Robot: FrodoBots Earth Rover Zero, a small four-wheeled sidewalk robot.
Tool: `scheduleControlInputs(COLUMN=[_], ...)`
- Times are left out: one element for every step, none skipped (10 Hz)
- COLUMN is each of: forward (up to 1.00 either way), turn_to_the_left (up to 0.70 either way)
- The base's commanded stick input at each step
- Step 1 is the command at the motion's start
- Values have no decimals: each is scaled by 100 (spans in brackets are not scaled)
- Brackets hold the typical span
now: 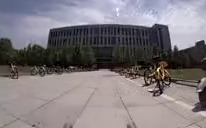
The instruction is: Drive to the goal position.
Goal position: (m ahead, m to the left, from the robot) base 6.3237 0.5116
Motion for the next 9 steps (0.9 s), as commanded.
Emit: scheduleControlInputs(forward=[45, 45, 45, 45, 45, 45, 45, 45, 45], turn_to_the_left=[0, 0, 0, 0, 0, 0, 0, 0, 0])
